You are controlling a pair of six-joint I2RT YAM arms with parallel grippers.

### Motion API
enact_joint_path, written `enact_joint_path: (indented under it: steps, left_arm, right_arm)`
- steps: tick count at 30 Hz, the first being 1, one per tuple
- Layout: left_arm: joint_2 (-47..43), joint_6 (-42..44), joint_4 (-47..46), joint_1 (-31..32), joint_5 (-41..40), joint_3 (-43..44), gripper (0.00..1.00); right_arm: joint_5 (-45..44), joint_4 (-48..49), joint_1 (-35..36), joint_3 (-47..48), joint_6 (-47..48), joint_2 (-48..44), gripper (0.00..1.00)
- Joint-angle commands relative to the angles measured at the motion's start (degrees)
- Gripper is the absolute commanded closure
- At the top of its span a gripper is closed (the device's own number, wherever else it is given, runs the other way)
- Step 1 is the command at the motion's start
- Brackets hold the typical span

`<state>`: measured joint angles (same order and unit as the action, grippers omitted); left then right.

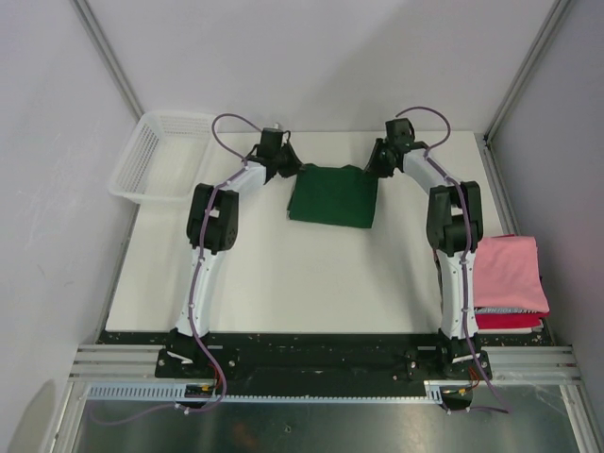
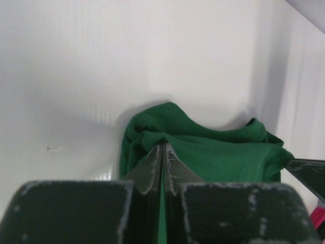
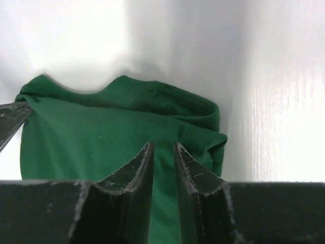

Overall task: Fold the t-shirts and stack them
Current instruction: Smooth out wrinkles on the folded tshirt

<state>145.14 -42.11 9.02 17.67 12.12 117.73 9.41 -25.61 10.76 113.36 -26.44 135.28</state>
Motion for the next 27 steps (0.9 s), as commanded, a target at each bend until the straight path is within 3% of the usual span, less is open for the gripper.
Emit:
enact_joint_path:
  steps: [1, 10, 16, 21, 24, 27]
  left_arm:
    - [0.3, -0.6, -1.2, -0.9, -2.4, 0.9, 0.94]
    - [0.6, -0.8, -1.2, -1.2, -1.9, 0.9, 0.94]
    - [0.8, -0.9, -1.2, -1.4, -1.5, 0.8, 0.94]
    - [0.5, -0.7, -1.1, -1.9, -0.6, 1.2, 0.93]
    - [-0.1, 0.2, -1.1, -2.3, 2.1, 2.9, 0.87]
    - [-2.8, 2.2, -1.1, -2.6, 4.5, 4.0, 0.73]
  right_arm:
    - [-0.9, 1.6, 0.7, -1.9, 1.3, -7.1, 0.73]
    - [0.3, 2.5, -0.9, -1.5, 0.0, -0.9, 0.73]
    - [1.0, -1.3, -3.3, 4.6, -1.4, 6.0, 0.74]
    - [2.4, -1.7, -3.9, 5.1, -2.6, 4.7, 0.71]
    - [2.4, -4.4, -3.3, 7.8, -2.4, 3.4, 0.69]
    - [1.2, -7.0, -2.5, 10.0, -1.3, 1.4, 0.67]
